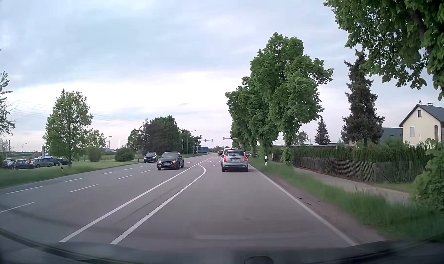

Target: Follow the waypoints while adhering to traffic rules and regulations

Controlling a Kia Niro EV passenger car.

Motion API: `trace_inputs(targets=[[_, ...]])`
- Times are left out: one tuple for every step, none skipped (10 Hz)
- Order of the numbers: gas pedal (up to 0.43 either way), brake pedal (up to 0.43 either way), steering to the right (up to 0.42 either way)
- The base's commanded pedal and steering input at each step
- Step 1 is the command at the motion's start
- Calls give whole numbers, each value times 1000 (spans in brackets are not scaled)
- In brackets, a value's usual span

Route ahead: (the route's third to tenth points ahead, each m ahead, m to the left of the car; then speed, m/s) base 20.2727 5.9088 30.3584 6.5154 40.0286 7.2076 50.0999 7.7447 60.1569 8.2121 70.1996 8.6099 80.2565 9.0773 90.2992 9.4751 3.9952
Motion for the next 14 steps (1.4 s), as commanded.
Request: trace_inputs(targets=[[0,0,2],[0,0,1],[0,0,1],[0,0,0],[0,0,0],[0,0,0],[0,0,0],[0,0,0],[0,0,0],[0,0,0],[0,0,0],[0,0,0],[0,0,-1],[0,0,-1]])
